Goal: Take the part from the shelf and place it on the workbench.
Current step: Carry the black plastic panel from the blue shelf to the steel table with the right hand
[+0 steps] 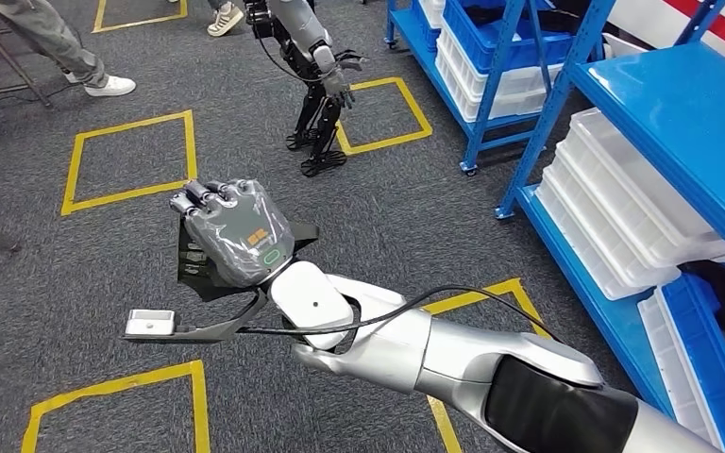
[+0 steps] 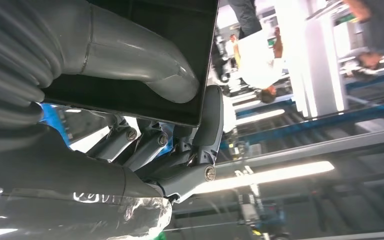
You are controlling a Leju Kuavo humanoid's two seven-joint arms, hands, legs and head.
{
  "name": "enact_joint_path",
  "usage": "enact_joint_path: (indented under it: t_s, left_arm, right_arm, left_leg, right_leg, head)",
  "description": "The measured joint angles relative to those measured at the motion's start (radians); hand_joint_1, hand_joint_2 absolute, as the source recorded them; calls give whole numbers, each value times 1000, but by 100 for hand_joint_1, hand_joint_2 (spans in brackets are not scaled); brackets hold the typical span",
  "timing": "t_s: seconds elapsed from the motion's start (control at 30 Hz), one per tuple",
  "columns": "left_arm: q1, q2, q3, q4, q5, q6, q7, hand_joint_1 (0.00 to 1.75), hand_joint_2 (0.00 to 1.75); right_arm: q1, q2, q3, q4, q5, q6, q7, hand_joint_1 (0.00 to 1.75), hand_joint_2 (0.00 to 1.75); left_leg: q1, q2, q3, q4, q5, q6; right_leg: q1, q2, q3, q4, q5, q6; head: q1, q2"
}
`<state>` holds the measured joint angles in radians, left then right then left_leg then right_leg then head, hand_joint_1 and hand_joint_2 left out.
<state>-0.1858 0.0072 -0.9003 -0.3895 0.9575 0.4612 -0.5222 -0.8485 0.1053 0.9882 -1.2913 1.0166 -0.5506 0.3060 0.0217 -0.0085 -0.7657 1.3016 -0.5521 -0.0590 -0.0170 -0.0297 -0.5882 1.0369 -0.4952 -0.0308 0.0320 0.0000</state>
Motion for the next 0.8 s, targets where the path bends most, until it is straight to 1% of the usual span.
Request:
enact_joint_path:
  t_s: [0.03,0.07,0.1,0.13,0.17,0.2,0.23,0.27,0.3,0.33,0.37,0.4,0.43,0.47,0.5,0.53,0.57,0.6,0.63,0.67,0.7,0.73,0.77,0.8]
  left_arm:
    - [1,0,0,0,0,0,0,0,0]
    - [1,0,0,0,0,0,0,0,0]
    - [0,0,0,0,0,0,0,0,0]
    - [0,0,0,0,0,0,0,0,0]
    - [0,0,0,0,0,1,0,0,0]
    - [1,0,0,0,0,2,0,0,0]
    - [2,0,0,0,1,3,0,0,0]
    - [3,0,0,0,1,4,1,0,0]
    - [3,0,0,0,2,5,1,0,0]
    - [2,0,0,0,3,5,0,0,0]
    - [2,0,0,0,3,6,0,0,0]
    - [2,0,0,0,4,6,0,0,0]
    - [2,0,0,0,4,7,0,0,0]
    - [2,-1,0,0,4,7,0,0,0]
    - [3,-1,0,0,4,7,1,0,0]
    - [3,-1,0,0,4,7,1,0,0]
    - [3,-1,0,0,4,7,1,0,0]
    - [4,-1,0,0,4,7,1,0,0]
    - [4,-1,0,0,4,7,1,0,0]
    - [4,-2,0,0,5,7,1,0,0]
    - [5,-2,0,0,5,6,1,0,0]
    - [6,-2,0,0,4,6,2,0,0]
    - [7,-3,0,0,4,6,2,0,0]
    - [8,-3,0,0,4,6,2,0,0]
  right_arm:
    - [0,0,0,0,0,0,0,175,175]
    - [0,0,1,0,0,0,0,175,175]
    - [0,0,1,0,0,0,-1,175,175]
    - [-1,0,1,0,0,0,-2,175,175]
    - [-1,1,1,0,0,-1,-5,175,175]
    - [-2,1,1,0,1,-1,-7,175,175]
    - [-2,2,2,0,1,-1,-9,175,175]
    - [-1,2,2,0,1,-2,-11,175,175]
    - [-1,2,3,-1,2,-2,-12,175,175]
    - [-1,3,4,-1,2,-3,-14,175,175]
    - [0,3,4,-1,3,-3,-15,175,175]
    - [2,2,4,-1,3,-4,-16,175,175]
    - [5,2,5,-1,3,-4,-16,175,175]
    - [9,1,6,-1,3,-4,-16,175,175]
    - [12,0,7,-1,3,-4,-16,175,175]
    - [13,0,8,-1,3,-4,-16,175,175]
    - [14,0,8,-1,3,-4,-17,175,175]
    - [14,0,8,-1,3,-4,-17,175,175]
    - [14,0,8,-1,4,-4,-18,175,175]
    - [15,0,8,-1,4,-4,-18,175,175]
    - [16,0,8,-1,4,-5,-19,175,175]
    - [16,1,8,-1,4,-5,-19,175,175]
    - [16,1,8,-1,5,-4,-19,175,175]
    - [16,3,8,-1,6,-2,-20,175,175]
  left_leg:
    - [2,4,23,-45,30,-1]
    - [3,16,61,-120,67,0]
    - [0,31,96,-190,94,2]
    - [-3,41,120,-241,111,7]
    - [-7,47,132,-268,116,13]
    - [-11,44,131,-270,113,20]
    - [-11,36,130,-272,114,28]
    - [-10,30,131,-275,114,34]
    - [-9,24,133,-279,116,41]
    - [-7,18,135,-283,117,48]
    - [-6,12,137,-285,118,54]
    - [-7,5,137,-285,117,59]
    - [-9,-3,137,-285,116,61]
    - [-11,-13,137,-284,116,63]
    - [-13,-23,137,-283,115,63]
    - [-14,-34,138,-280,114,63]
    - [-14,-45,138,-277,112,63]
    - [-13,-55,138,-274,111,61]
    - [-12,-64,135,-269,109,58]
    - [-11,-72,131,-266,108,53]
    - [-8,-79,127,-265,109,47]
    - [-5,-85,124,-265,111,40]
    - [-3,-93,124,-268,112,33]
    - [-3,-91,124,-264,109,27]
  right_leg:
    - [-1,-9,4,0,-3,2]
    - [-1,-18,9,1,-8,5]
    - [1,-26,13,1,-12,9]
    - [4,-31,16,0,-15,14]
    - [6,-36,18,0,-17,19]
    - [8,-40,20,-2,-18,23]
    - [8,-45,22,-4,-19,28]
    - [6,-44,25,-3,-24,34]
    - [4,-35,23,7,-35,38]
    - [3,-20,12,34,-54,41]
    - [2,-1,-12,87,-84,42]
    - [2,14,-47,157,-116,41]
    - [3,22,-83,228,-141,41]
    - [4,26,-112,278,-151,40]
    - [5,28,-124,289,-140,38]
    - [5,30,-114,256,-108,35]
    - [4,35,-90,193,-66,31]
    - [4,49,-62,124,-32,28]
    - [4,67,-38,65,-9,25]
    - [4,83,-25,31,1,24]
    - [6,94,-21,18,0,24]
    - [9,95,-21,14,1,22]
    - [9,88,-19,13,3,18]
    - [8,79,-15,8,5,14]
  head:
    - [0,0]
    - [0,0]
    - [-1,0]
    - [-1,0]
    - [-1,0]
    - [-1,0]
    - [0,0]
    - [1,0]
    - [2,0]
    - [3,0]
    - [6,0]
    - [8,0]
    - [11,0]
    - [13,0]
    - [14,0]
    - [15,0]
    - [15,0]
    - [15,0]
    - [14,0]
    - [14,0]
    - [14,0]
    - [14,0]
    - [15,0]
    - [14,0]
